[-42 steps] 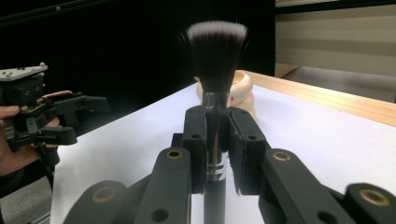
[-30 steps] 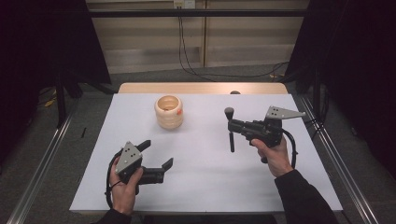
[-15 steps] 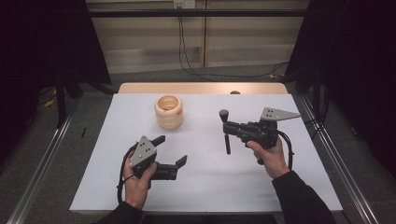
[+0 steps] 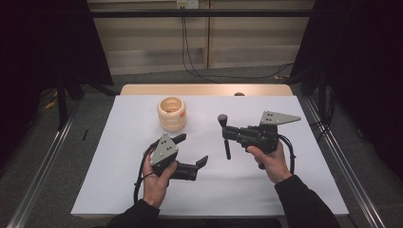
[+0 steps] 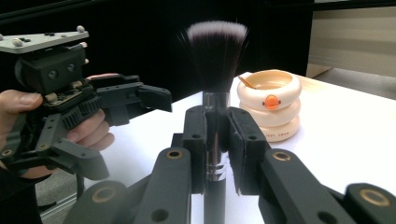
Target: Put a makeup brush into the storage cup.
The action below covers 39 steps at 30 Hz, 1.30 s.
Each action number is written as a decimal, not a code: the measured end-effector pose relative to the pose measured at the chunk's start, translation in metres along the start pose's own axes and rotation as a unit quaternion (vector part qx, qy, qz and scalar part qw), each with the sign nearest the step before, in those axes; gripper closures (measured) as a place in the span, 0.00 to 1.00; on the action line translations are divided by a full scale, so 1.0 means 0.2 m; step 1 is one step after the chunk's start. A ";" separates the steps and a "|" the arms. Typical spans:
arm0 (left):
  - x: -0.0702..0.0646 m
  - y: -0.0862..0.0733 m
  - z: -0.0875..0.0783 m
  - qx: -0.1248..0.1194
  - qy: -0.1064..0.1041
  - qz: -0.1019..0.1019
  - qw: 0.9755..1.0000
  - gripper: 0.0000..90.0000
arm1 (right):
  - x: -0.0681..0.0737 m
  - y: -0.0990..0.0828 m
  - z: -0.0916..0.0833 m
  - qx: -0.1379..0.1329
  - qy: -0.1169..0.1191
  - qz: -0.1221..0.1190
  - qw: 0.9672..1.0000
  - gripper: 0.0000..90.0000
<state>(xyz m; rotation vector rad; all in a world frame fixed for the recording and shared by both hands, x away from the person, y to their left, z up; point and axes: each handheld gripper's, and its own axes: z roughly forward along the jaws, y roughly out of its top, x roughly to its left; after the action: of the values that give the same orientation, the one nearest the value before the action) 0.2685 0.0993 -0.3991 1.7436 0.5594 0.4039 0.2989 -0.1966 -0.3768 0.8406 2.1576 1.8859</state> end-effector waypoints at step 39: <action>-0.14 0.05 0.22 0.025 -0.011 0.007 1.000 0.24 | 0.06 0.01 0.04 -0.003 0.018 -0.008 1.000 0.87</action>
<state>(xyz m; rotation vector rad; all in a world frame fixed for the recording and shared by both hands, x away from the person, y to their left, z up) 0.2716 0.0463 -0.3991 1.7988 0.5470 0.3828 0.2937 -0.1830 -0.3738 0.7933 2.1701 1.9142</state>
